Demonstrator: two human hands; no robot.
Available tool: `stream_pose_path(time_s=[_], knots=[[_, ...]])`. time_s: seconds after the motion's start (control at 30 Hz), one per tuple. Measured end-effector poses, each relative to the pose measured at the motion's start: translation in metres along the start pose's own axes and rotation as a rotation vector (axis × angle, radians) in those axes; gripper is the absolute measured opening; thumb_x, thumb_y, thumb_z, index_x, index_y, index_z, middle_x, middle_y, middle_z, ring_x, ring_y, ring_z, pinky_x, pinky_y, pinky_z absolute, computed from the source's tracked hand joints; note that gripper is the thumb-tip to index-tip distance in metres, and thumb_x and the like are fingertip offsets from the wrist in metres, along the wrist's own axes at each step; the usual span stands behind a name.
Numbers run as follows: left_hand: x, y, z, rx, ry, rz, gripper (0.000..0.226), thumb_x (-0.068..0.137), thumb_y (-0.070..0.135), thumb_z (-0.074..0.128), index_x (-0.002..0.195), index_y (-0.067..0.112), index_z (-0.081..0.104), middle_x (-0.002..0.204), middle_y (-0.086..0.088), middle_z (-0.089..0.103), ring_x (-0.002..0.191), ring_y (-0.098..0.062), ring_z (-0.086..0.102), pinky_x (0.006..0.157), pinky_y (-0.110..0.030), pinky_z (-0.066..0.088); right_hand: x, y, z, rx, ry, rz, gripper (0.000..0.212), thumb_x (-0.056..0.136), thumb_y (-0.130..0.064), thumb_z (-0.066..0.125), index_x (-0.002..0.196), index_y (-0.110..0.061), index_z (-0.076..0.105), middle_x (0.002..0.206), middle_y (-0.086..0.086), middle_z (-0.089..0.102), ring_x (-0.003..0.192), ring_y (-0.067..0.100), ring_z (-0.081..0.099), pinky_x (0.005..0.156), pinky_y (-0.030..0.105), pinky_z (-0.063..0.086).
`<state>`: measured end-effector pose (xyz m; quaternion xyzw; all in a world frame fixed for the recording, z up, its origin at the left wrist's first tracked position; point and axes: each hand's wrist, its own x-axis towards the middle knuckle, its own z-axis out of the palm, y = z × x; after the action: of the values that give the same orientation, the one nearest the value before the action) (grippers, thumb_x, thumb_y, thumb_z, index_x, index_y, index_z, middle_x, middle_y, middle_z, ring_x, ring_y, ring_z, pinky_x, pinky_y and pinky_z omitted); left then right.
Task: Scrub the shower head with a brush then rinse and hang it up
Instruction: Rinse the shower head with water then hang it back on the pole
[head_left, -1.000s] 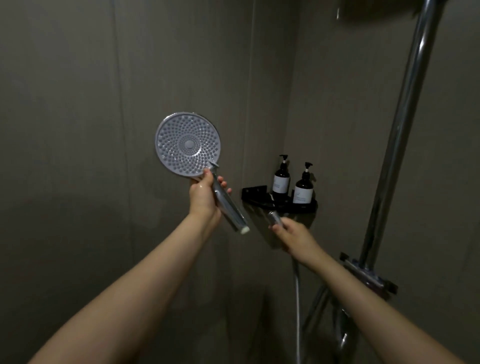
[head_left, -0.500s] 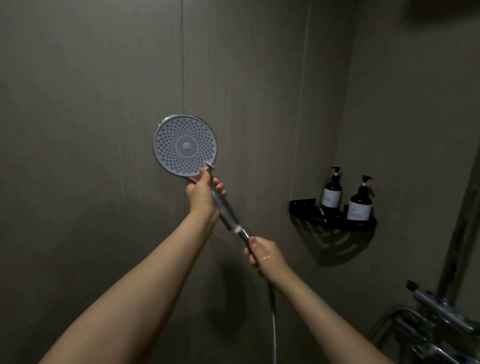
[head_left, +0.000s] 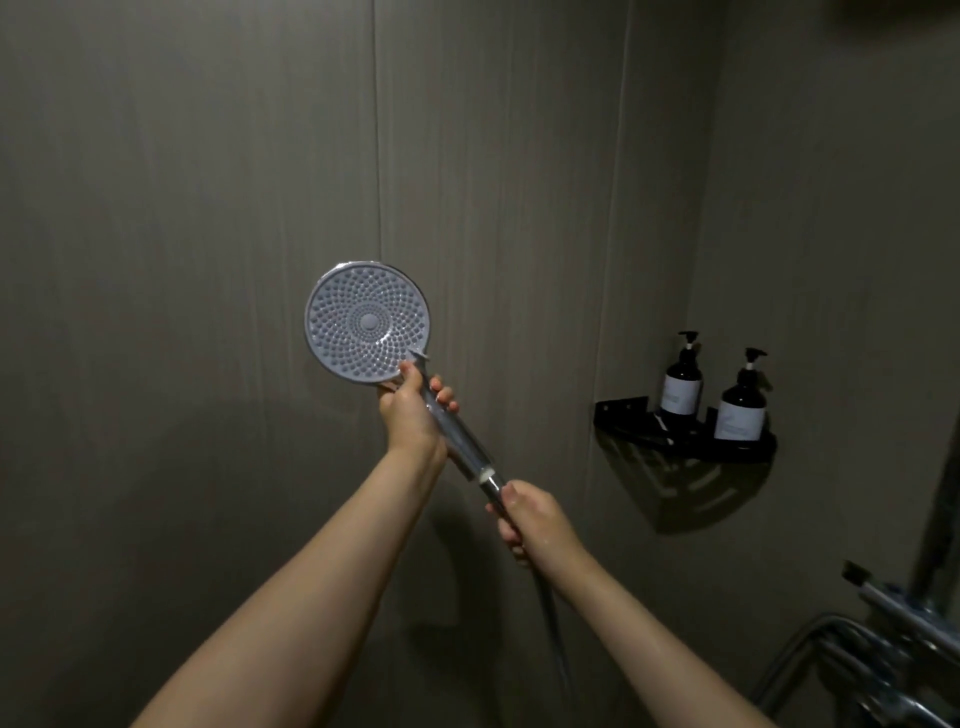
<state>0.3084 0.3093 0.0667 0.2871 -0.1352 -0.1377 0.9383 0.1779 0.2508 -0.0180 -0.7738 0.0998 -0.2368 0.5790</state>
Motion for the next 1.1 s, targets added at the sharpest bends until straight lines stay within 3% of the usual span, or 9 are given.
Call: stream_pose_path(time_s=[0.13,0.27,0.37,0.47,0.6,0.73,0.9,1.0,1.1], knots=[[-0.003,-0.001,-0.007,0.004,-0.006,0.001,0.022,0.097,0.026,0.042,0.077,0.017,0.041,0.052,0.0,0.043,0.033,-0.006,0.04,0.037,-0.014,0.035,0.002,0.001,0.004,0.047,-0.005,0.141,0.041,0.101,-0.031,0.027,0.068,-0.016,0.047,0.048,-0.005,0.038,0.038,0.006,0.031,0.035,0.015,0.025],[-0.007,-0.002,-0.009,0.048,-0.025,0.014,0.022,0.098,0.026,0.04,0.078,0.016,0.04,0.058,-0.003,0.039,0.033,-0.006,0.039,0.037,-0.014,0.034,0.003,0.007,0.003,0.428,-0.162,0.35,0.045,0.098,-0.045,0.028,0.072,-0.014,0.046,0.041,-0.008,0.036,0.029,0.003,0.026,0.028,0.014,0.02],[-0.01,0.001,-0.011,0.05,-0.01,0.004,0.021,0.098,0.026,0.041,0.08,0.016,0.041,0.059,-0.003,0.04,0.033,-0.006,0.04,0.038,-0.014,0.035,0.001,0.012,0.005,0.297,-0.095,0.206,0.022,0.095,-0.036,0.045,0.081,-0.02,0.043,0.053,-0.005,0.043,0.032,0.003,0.034,0.031,0.015,0.026],[-0.012,0.0,-0.013,0.049,0.022,-0.005,0.023,0.098,0.026,0.041,0.077,0.016,0.041,0.058,-0.002,0.041,0.033,-0.006,0.041,0.038,-0.013,0.036,-0.001,0.017,0.008,0.031,0.05,0.054,0.019,0.094,-0.025,0.051,0.076,-0.022,0.047,0.054,-0.006,0.047,0.034,-0.001,0.04,0.034,0.015,0.03],[-0.018,-0.006,-0.014,0.038,0.021,-0.031,0.025,0.097,0.026,0.042,0.074,0.016,0.042,0.048,0.001,0.045,0.032,-0.007,0.041,0.037,-0.013,0.036,-0.005,0.016,0.013,0.121,0.17,0.122,0.039,0.1,-0.035,0.032,0.074,-0.017,0.054,0.041,-0.008,0.046,0.027,-0.001,0.036,0.03,0.012,0.026],[-0.018,-0.009,-0.009,0.028,0.009,-0.017,0.027,0.097,0.026,0.042,0.072,0.015,0.041,0.04,0.004,0.045,0.03,-0.007,0.039,0.035,-0.013,0.035,-0.011,0.016,0.009,0.068,0.134,0.04,0.016,0.095,-0.032,0.047,0.084,-0.02,0.045,0.063,-0.004,0.048,0.033,-0.003,0.041,0.034,0.014,0.029],[-0.02,-0.014,-0.007,0.01,0.007,-0.033,0.026,0.098,0.025,0.041,0.073,0.015,0.039,0.04,0.003,0.044,0.029,-0.007,0.038,0.035,-0.012,0.034,-0.007,0.015,0.004,0.014,0.304,-0.029,0.036,0.099,-0.026,0.039,0.065,-0.017,0.049,0.058,0.0,0.047,0.048,0.009,0.046,0.036,0.01,0.032],[-0.021,-0.016,-0.006,-0.001,0.018,-0.04,0.027,0.098,0.025,0.042,0.072,0.016,0.04,0.043,0.002,0.043,0.03,-0.007,0.038,0.036,-0.012,0.034,-0.01,0.019,0.001,0.027,0.19,-0.073,0.013,0.092,-0.026,0.053,0.082,-0.024,0.047,0.074,-0.003,0.053,0.057,0.003,0.051,0.043,0.009,0.038],[-0.021,-0.016,-0.004,-0.006,0.021,-0.038,0.027,0.097,0.025,0.042,0.072,0.015,0.042,0.04,0.004,0.044,0.03,-0.007,0.039,0.036,-0.013,0.035,-0.01,0.025,-0.003,-0.04,0.212,-0.145,0.016,0.086,-0.016,0.063,0.08,-0.022,0.05,0.073,-0.004,0.054,0.063,0.005,0.052,0.05,0.006,0.041]])
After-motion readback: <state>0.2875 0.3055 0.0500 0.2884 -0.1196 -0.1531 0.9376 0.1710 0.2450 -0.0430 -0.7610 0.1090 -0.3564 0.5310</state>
